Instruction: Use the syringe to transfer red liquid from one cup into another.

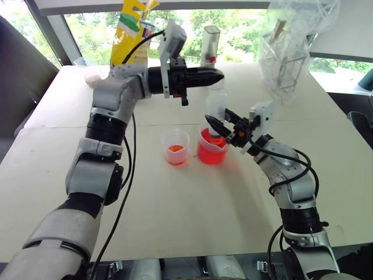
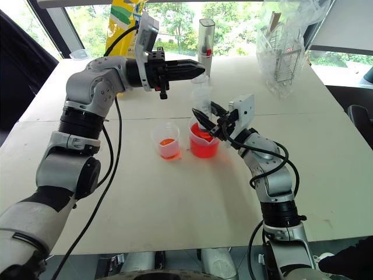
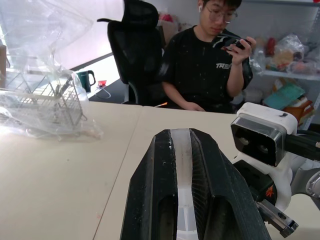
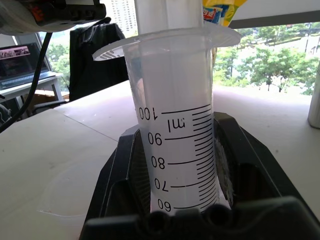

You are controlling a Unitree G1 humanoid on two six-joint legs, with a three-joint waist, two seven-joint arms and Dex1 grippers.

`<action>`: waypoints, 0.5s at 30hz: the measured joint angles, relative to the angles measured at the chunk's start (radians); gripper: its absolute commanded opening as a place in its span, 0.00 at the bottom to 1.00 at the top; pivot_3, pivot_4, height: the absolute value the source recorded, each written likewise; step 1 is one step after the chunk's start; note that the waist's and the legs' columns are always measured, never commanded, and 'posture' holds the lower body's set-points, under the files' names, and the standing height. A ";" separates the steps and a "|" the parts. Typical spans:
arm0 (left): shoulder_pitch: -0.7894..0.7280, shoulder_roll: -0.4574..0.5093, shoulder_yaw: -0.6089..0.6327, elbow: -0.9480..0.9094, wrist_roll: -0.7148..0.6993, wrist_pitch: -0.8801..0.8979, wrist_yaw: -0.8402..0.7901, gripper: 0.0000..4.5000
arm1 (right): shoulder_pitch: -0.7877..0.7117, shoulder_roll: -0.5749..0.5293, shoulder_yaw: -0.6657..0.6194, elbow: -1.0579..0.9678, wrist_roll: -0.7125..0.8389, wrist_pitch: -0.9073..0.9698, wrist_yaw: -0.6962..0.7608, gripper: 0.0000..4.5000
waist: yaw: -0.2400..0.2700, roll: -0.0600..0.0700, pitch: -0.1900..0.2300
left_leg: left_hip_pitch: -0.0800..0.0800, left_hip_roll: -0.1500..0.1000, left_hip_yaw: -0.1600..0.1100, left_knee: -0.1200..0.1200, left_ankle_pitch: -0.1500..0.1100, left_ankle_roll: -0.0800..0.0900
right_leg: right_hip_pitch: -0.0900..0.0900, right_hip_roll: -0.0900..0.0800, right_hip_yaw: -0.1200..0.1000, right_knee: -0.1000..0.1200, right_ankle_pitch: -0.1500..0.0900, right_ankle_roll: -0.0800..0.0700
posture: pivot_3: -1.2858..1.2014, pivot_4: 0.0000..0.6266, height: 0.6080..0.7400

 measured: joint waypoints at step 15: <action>0.041 0.044 0.073 -0.118 -0.014 -0.004 0.051 0.95 | -0.036 -0.023 0.020 -0.003 0.003 0.031 0.006 0.30 | -0.001 0.000 0.000 | 0.000 0.000 0.000 0.000 0.000 0.000 | 0.000 0.000 0.001 0.001 0.000 0.000 | 0.52 0.24 1.00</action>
